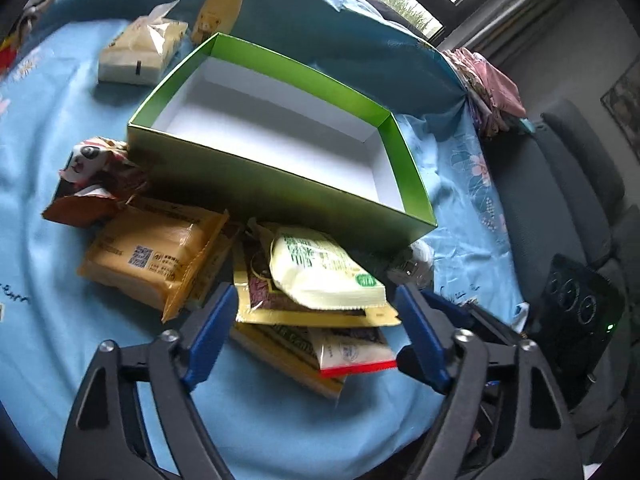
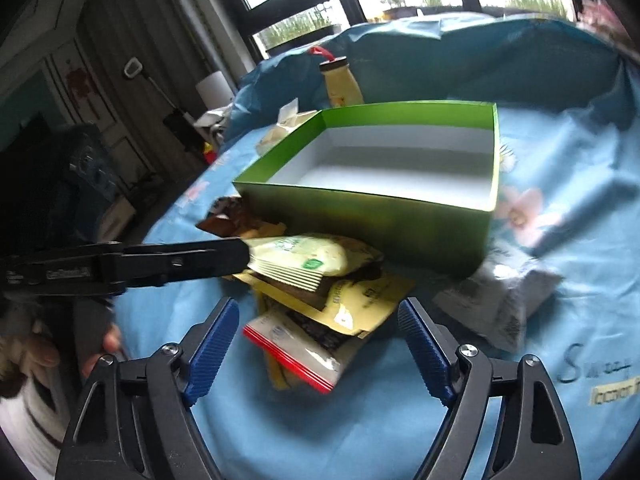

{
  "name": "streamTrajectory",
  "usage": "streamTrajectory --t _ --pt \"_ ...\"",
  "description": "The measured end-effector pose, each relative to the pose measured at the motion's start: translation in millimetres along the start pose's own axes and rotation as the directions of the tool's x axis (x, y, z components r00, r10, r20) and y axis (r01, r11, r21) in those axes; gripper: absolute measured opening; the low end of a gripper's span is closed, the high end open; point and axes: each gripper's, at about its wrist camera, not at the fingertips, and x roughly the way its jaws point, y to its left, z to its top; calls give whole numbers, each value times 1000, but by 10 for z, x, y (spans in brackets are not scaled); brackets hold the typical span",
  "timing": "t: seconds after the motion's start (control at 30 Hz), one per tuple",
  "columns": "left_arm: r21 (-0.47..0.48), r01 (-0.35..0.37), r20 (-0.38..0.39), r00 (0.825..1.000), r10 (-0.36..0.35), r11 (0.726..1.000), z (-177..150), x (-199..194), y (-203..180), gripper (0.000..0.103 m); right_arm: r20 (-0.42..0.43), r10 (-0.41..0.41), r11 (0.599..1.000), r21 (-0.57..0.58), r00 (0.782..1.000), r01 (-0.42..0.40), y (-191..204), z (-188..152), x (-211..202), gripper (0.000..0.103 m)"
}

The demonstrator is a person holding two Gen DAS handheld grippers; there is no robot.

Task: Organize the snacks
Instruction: 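Move the right tool toward the yellow-green snack bag beside the box, then grasp the yellow-green snack bag with the right tool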

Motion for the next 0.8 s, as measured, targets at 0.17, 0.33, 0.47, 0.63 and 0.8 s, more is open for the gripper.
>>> streamTrajectory --t 0.17,0.33,0.47,0.63,0.8 --pt "-53 55 -37 998 -57 997 89 46 60 68 -9 75 993 96 997 -74 -146 51 112 69" --pt "-104 93 -79 992 -101 990 117 92 114 62 -23 158 972 176 987 -152 -215 75 231 59" --pt "-133 110 -92 988 -123 985 158 92 151 55 -43 190 956 235 981 -175 -267 88 323 55" --pt "-179 110 -112 985 -132 978 195 131 246 44 -37 245 922 317 969 -221 -342 131 430 52" --pt "-217 88 -134 984 -119 972 205 147 363 22 -48 281 893 380 959 -243 -417 115 523 43"
